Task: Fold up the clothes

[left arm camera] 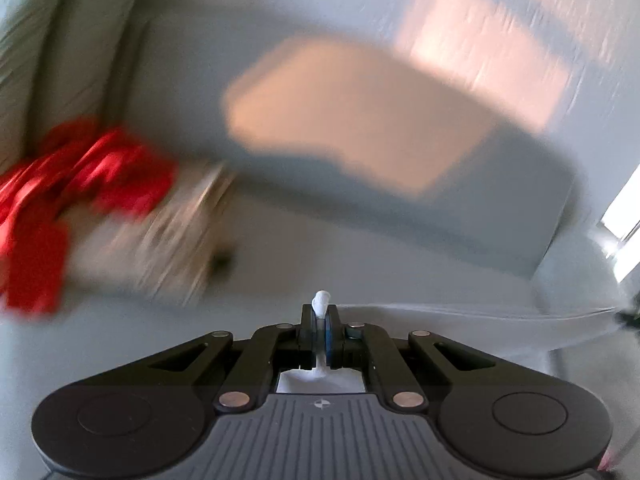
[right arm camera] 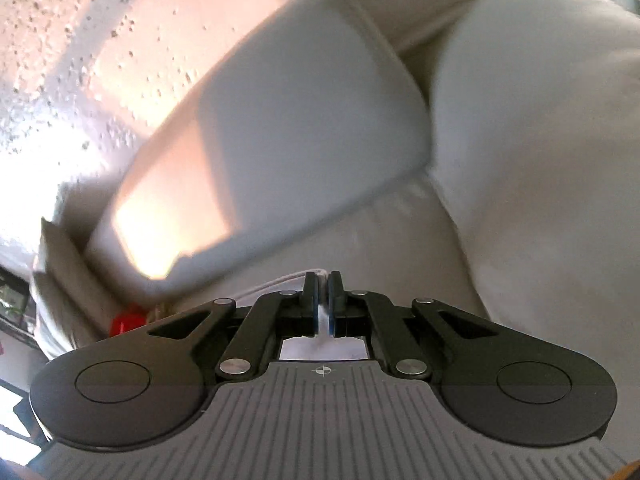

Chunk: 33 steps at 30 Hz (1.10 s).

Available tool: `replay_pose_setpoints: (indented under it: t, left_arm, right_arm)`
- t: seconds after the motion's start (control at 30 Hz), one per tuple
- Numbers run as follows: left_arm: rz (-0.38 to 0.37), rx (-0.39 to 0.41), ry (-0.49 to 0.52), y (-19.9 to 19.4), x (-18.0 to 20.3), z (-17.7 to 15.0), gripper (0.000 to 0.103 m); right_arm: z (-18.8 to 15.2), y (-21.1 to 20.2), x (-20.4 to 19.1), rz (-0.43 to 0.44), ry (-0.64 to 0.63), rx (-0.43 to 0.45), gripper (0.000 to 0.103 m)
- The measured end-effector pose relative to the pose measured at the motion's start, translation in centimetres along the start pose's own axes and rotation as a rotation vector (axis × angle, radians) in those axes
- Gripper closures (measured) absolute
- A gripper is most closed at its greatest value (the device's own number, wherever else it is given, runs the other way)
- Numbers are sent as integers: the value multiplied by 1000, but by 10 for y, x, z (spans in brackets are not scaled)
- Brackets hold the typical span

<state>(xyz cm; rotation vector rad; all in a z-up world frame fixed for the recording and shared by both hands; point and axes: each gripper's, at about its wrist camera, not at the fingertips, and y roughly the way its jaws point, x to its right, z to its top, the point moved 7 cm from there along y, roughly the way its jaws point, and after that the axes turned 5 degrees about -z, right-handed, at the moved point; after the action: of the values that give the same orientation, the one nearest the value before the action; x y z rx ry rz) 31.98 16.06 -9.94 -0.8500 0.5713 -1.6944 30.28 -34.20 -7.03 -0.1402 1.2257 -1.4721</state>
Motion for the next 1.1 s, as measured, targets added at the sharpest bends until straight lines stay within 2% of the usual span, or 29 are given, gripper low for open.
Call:
replay_pose_setpoints:
  t: [0.1, 0.13, 0.23, 0.37, 0.5, 0.6, 0.77, 0.8, 0.83, 0.87, 0.9, 0.93, 1.03, 1.07, 1.1]
  left_arm:
    - [63, -107, 90, -16, 17, -53, 101]
    - [56, -111, 91, -24, 24, -67, 101]
    - [49, -91, 85, -46, 38, -97, 101]
    - [112, -61, 99, -64, 43, -128, 101]
    - [100, -72, 46, -74, 42, -154, 101]
    - [114, -81, 58, -78, 44, -169, 101]
    - [174, -140, 76, -61, 45, -191, 98]
    - [194, -150, 78, -61, 46, -195, 91]
    - [219, -151, 84, -62, 45, -197, 85]
    - [239, -145, 90, -65, 45, -197, 83]
    - [250, -126, 96, -72, 44, -195, 77]
    - [262, -107, 101, -80, 44, -193, 70]
    - [289, -48, 110, -102, 45, -187, 67]
    - [284, -23, 99, -111, 47, -185, 67]
    - [268, -2, 89, -118, 51, -183, 67]
  right_arm:
    - [-48, -21, 11, -73, -8, -70, 100]
    - [-71, -29, 8, -88, -8, -95, 100]
    - [-100, -49, 24, -123, -41, -93, 100]
    - [-120, -70, 44, -120, -37, -64, 100]
    - [-139, -93, 59, -156, -35, -49, 100]
    - [-144, -107, 79, -166, 2, -47, 100]
    - [-166, -101, 90, -203, -42, -82, 99]
    - [-168, -93, 87, -204, -76, -95, 99]
    - [-170, -87, 82, -196, -112, -107, 87]
    - [-172, -86, 79, -192, -131, -120, 78]
    - [-173, -85, 76, -190, -149, -131, 73]
    - [-171, -90, 73, -189, -160, -127, 63]
    - [-160, -120, 59, -190, -206, -59, 53]
    - [-156, -130, 56, -188, -206, -40, 46]
    - [-152, -140, 53, -174, -200, -25, 43]
